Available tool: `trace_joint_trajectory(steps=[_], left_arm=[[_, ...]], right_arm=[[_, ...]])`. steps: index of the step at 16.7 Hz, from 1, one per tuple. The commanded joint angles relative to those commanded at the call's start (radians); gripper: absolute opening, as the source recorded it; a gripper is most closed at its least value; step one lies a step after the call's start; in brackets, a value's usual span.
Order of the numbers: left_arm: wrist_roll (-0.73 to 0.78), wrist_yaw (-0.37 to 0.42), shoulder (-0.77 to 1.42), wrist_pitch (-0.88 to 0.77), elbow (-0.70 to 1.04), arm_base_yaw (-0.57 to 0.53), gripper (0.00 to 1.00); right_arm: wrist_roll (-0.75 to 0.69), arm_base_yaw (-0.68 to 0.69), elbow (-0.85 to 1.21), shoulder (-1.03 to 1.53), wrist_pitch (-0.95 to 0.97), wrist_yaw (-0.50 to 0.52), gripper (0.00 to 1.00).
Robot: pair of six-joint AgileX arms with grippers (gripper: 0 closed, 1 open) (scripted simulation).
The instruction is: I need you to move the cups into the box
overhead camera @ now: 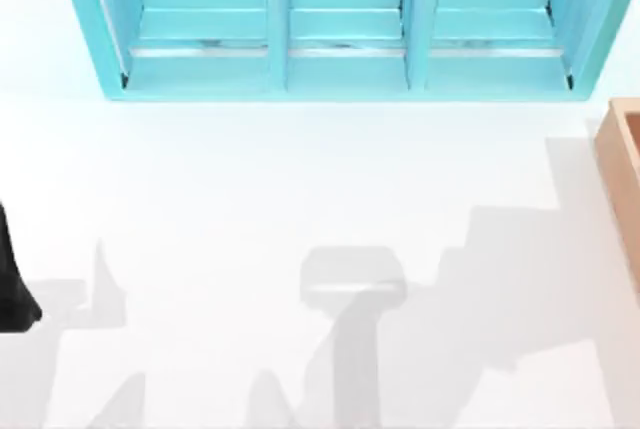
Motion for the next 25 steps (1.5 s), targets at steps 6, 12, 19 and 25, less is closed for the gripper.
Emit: trace_joint_trajectory(steps=[6,12,19,25], left_arm=[[0.0,0.0,0.0,0.0,0.0,0.0,1.0],[0.0,0.0,0.0,0.0,0.0,0.0,1.0],[0.0,0.0,0.0,0.0,0.0,0.0,1.0],[0.0,0.0,0.0,0.0,0.0,0.0,1.0]], right_arm=[[0.0,0.0,0.0,0.0,0.0,0.0,0.3],[0.0,0.0,0.0,0.0,0.0,0.0,0.75],[0.0,0.0,0.0,0.0,0.0,0.0,1.0],[-0.001,0.002,0.003,0.002,-0.003,0.0,1.0]])
